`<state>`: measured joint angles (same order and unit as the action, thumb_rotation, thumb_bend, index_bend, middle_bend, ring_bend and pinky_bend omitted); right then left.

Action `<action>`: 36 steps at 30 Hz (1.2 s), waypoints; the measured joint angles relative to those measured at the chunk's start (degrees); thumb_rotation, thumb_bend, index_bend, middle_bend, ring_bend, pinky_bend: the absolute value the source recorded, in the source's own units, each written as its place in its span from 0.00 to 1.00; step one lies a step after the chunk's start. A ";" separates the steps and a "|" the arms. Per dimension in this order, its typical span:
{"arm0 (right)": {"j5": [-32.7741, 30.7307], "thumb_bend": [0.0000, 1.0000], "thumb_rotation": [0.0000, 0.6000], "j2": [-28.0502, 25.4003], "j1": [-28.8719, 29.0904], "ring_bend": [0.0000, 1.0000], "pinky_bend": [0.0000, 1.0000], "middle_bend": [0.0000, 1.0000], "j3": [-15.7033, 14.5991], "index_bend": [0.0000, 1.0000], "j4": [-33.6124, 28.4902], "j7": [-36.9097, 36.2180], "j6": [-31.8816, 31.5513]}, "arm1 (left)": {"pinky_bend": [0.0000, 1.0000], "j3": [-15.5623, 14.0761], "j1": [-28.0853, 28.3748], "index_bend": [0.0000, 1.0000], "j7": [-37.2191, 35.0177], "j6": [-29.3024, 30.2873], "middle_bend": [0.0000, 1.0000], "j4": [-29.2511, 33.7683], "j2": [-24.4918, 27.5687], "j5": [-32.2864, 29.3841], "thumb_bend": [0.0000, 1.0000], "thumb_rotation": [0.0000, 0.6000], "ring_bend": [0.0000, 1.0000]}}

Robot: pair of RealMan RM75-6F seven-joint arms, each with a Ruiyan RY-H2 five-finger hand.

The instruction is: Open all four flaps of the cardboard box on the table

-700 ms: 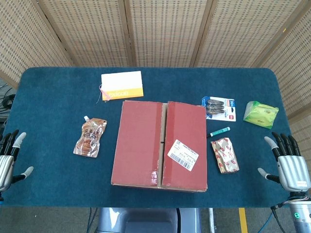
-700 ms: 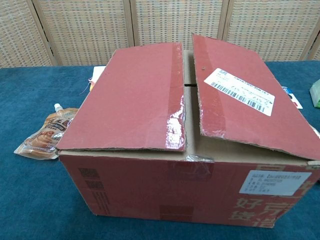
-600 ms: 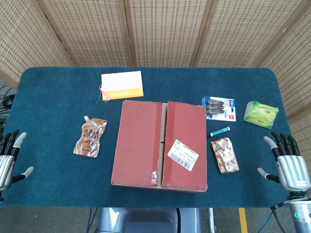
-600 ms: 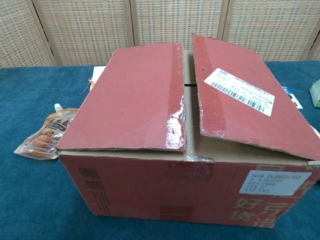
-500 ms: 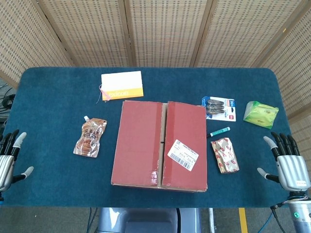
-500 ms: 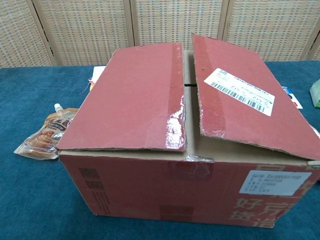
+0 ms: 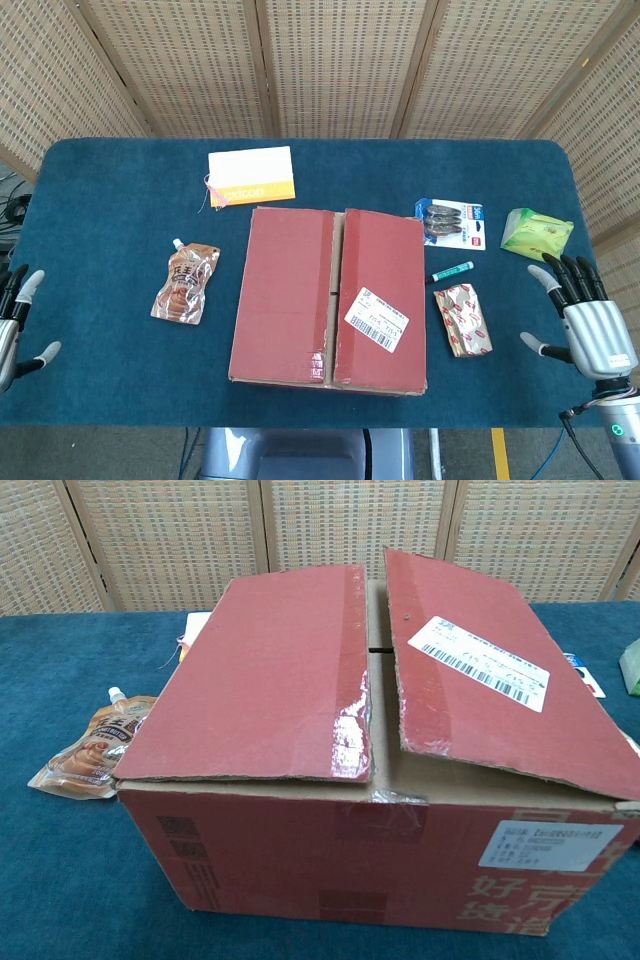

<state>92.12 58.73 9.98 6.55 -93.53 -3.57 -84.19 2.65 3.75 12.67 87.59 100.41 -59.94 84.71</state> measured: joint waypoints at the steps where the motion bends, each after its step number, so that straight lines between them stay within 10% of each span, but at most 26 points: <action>1: 0.43 0.41 1.00 -0.75 0.51 0.00 0.00 0.09 0.08 0.16 -0.50 -1.07 0.50 | 0.00 -0.01 0.00 0.01 -0.03 -0.02 0.00 0.34 0.43 0.06 0.11 0.99 0.00; 11: 5.88 0.62 1.00 -7.32 6.90 0.00 0.00 0.13 0.26 0.16 -4.66 -14.53 6.73 | 0.00 0.21 0.62 0.01 -0.96 -0.50 0.00 4.86 4.98 1.44 0.11 0.99 0.00; 22: 16.54 0.58 1.00 -11.84 20.83 0.06 0.01 0.24 0.78 0.28 -7.24 -31.68 14.63 | 0.00 1.16 2.59 0.01 -1.98 -2.79 0.00 10.22 10.21 1.93 0.11 0.99 0.00; 36: 20.35 0.47 1.00 -8.57 34.18 0.07 0.01 0.25 1.46 0.29 -8.67 -34.29 24.54 | 0.00 2.70 5.19 0.01 -1.06 -5.16 0.00 15.46 14.45 1.58 0.11 0.99 0.00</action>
<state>112.47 50.15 44.16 8.01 -102.20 -37.86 -59.65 5.35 8.94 11.62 82.43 115.87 -45.49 86.29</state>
